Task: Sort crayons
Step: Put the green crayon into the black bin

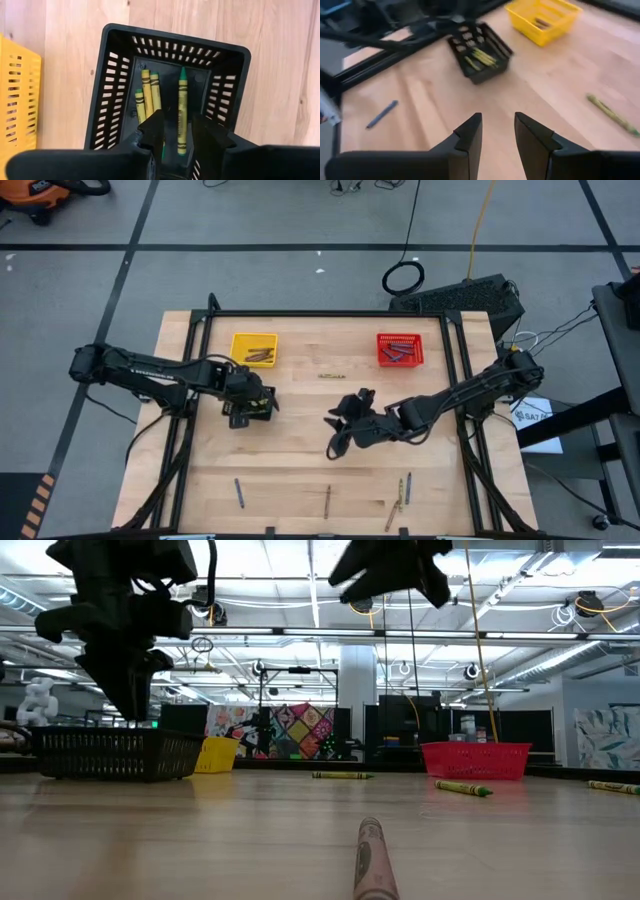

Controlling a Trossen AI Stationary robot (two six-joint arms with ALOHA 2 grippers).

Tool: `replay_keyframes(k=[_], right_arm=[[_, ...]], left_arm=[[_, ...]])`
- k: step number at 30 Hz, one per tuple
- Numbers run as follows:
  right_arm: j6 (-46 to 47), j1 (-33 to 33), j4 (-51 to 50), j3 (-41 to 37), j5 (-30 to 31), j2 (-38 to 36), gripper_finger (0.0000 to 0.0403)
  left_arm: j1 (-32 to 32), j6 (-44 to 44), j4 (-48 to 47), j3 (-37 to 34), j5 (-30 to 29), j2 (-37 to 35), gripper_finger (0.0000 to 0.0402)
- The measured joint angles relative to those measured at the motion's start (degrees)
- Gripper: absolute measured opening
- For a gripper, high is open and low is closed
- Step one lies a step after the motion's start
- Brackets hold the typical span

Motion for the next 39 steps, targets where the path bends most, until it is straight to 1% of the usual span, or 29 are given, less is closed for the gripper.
replay_keyframes(k=[4,9,11,13,16,20,22,26,29,34,39], right_arm=[[8.4,-2.0,-6.1,0.0,-0.1,0.0,0.0102],[21.7,-5.2,-17.1,0.0,-0.2,0.0,0.0102],[27.1,-6.5,-21.0,0.0,-0.3,0.0,0.0102],[30.6,-7.8,-24.1,0.0,-2.4,0.0,0.0102],[32.0,-8.9,-26.7,0.0,-6.0,0.0,0.0102],[33.1,-9.3,-27.3,0.0,-8.7,0.4,0.0102],[33.2,-9.5,-27.2,0.0,-10.5,1.6,0.0102],[33.2,-10.0,-27.3,0.0,-16.2,5.7,0.0102],[33.7,-10.0,-28.0,0.0,-16.7,8.6,0.0102],[34.3,-10.0,-28.5,0.0,-19.7,11.8,0.0102],[34.7,-9.4,-30.9,0.0,-21.1,12.5,0.0102]], left_arm=[[0.0,0.0,0.0,0.0,0.0,0.0,0.0098],[0.0,0.0,1.2,0.0,0.0,0.0,0.0098],[0.0,0.0,2.0,0.1,0.9,0.0,0.0098],[-0.3,0.0,2.2,1.0,1.9,0.0,0.0098],[-1.2,0.0,2.8,2.3,2.2,0.0,0.0098],[-2.0,0.1,3.0,3.2,2.2,0.0,0.0098],[-2.3,0.1,2.9,3.2,2.2,0.0,0.0098],[-2.7,0.1,2.9,3.2,2.2,0.0,0.0098],[-3.2,0.1,2.8,3.2,2.2,0.0,0.0098],[-3.8,0.1,2.8,3.2,2.2,0.0,0.0098],[-3.8,0.1,2.8,3.2,2.2,0.0,0.0098]])
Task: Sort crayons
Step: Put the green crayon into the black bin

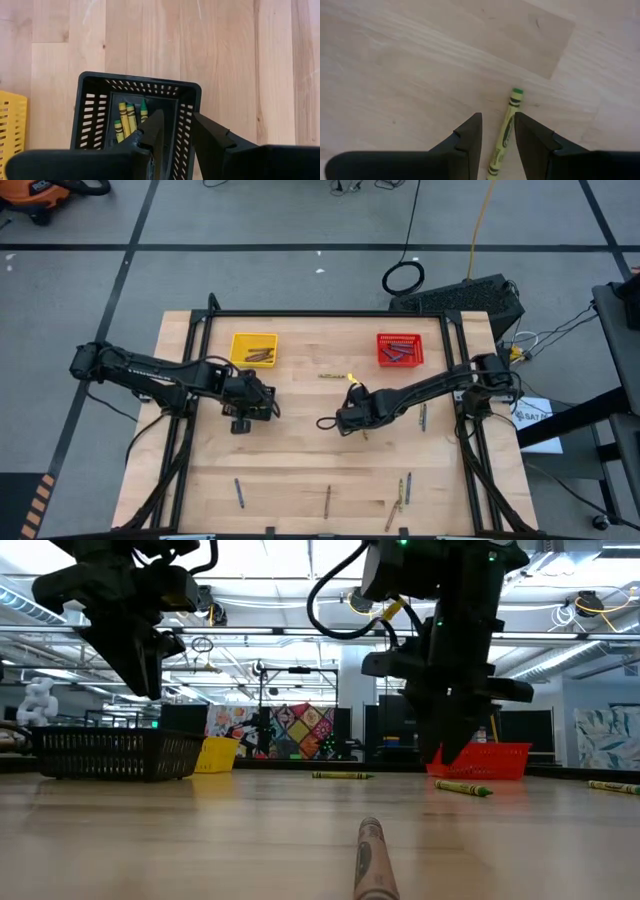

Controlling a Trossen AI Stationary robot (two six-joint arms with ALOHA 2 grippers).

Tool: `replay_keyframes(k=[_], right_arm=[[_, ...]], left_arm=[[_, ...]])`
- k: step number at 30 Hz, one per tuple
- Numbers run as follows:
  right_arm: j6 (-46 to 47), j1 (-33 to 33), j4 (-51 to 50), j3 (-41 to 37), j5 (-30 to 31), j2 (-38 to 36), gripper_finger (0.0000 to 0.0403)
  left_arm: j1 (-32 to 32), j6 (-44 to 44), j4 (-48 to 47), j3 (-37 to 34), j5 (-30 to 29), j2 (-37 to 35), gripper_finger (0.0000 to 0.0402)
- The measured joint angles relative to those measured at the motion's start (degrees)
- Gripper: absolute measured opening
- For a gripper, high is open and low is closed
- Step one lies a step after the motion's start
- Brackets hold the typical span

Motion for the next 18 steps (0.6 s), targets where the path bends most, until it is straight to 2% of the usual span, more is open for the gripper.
replay_keyframes(k=[18], right_arm=[[4.6,3.6,-2.5,0.0,-1.5,0.2,0.0102]], left_arm=[[0.0,0.0,0.0,0.0,-0.1,0.0,0.0098]])
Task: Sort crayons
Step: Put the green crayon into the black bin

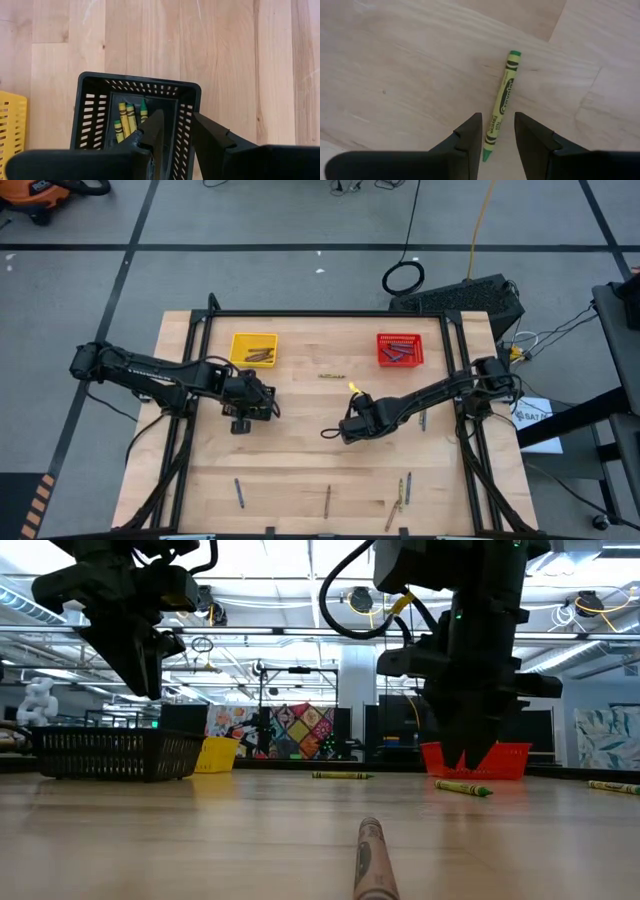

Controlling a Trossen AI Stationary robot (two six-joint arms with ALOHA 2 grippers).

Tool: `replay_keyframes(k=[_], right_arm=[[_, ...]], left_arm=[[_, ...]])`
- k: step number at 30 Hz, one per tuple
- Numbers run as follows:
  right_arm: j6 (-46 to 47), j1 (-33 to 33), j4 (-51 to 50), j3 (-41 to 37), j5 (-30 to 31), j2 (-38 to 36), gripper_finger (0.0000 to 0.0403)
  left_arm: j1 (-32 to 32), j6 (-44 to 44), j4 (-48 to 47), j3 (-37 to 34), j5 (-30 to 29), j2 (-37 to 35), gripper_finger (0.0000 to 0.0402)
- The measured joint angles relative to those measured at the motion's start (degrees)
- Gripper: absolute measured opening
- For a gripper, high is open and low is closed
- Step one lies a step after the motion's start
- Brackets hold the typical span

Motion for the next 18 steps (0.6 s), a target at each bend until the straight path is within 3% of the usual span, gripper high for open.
replay_keyframes(k=[18], right_arm=[[-2.5,0.1,1.9,0.2,-0.9,5.3,0.0102]], left_arm=[[0.0,0.0,0.0,0.0,-0.3,0.0,0.0098]])
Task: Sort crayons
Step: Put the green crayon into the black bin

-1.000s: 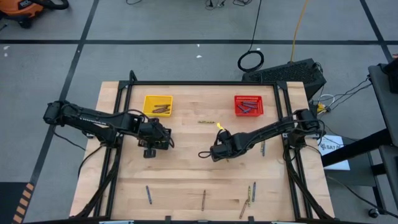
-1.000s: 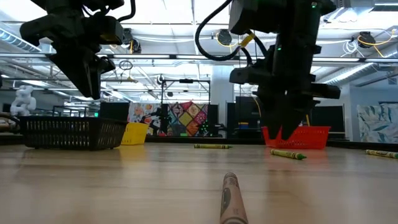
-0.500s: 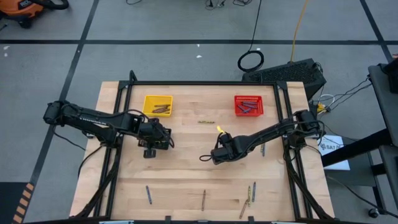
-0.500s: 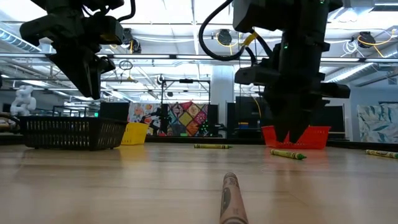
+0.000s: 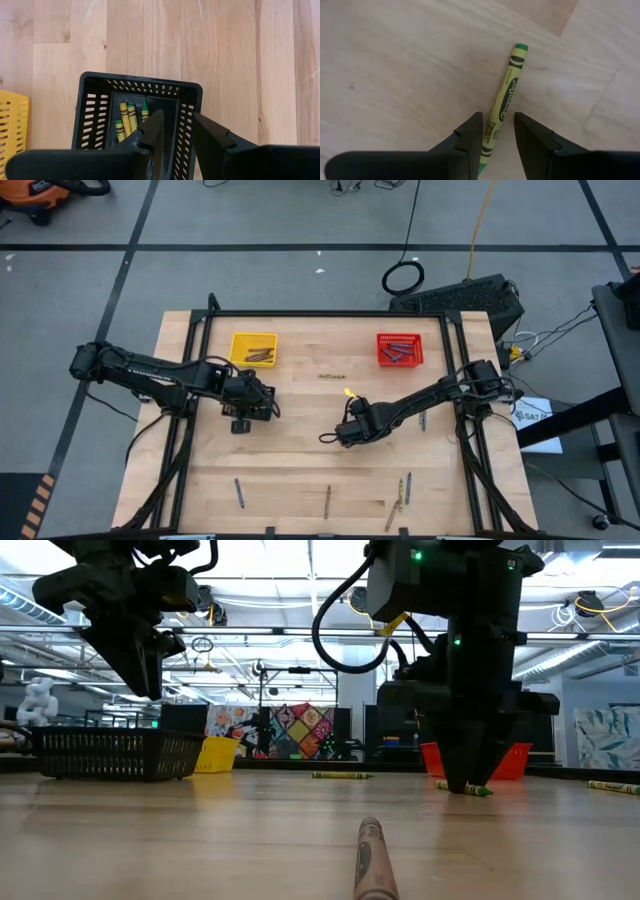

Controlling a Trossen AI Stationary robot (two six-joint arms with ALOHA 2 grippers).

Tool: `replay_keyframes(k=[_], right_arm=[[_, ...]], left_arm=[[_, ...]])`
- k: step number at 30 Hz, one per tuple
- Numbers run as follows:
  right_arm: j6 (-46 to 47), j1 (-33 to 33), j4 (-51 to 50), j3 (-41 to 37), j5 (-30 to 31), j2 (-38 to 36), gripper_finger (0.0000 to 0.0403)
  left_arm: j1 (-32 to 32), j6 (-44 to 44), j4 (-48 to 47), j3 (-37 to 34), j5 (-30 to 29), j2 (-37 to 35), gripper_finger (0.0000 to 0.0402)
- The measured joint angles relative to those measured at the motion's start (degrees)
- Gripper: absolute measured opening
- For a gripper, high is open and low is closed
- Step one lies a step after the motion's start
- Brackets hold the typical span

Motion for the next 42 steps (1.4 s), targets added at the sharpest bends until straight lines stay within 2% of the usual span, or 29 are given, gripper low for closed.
replay_keyframes(k=[6,13,26,32,38,42], right_arm=[[-2.7,0.0,-0.1,0.0,-0.6,1.7,0.0085],[-3.6,-0.1,0.1,-0.1,-1.6,2.5,0.0009],[-3.9,0.2,-0.4,-0.2,-0.4,0.6,0.0002],[-5.0,1.2,0.2,-0.5,1.5,-3.4,0.0002],[-5.7,2.7,3.1,-0.4,5.7,-7.8,0.0002],[-9.7,3.7,8.8,-0.4,7.3,-10.3,0.0002]], left_arm=[[0.0,0.0,0.1,0.0,0.0,0.0,0.0098],[0.0,0.0,0.0,0.0,0.0,0.0,0.0098],[0.0,-0.2,0.0,0.0,0.1,0.0,0.0098],[0.0,-1.7,0.7,0.0,3.9,0.0,0.0098],[0.0,-1.7,4.9,0.0,4.4,0.0,0.0098],[0.0,-1.7,8.5,0.0,5.6,0.0,0.0098]])
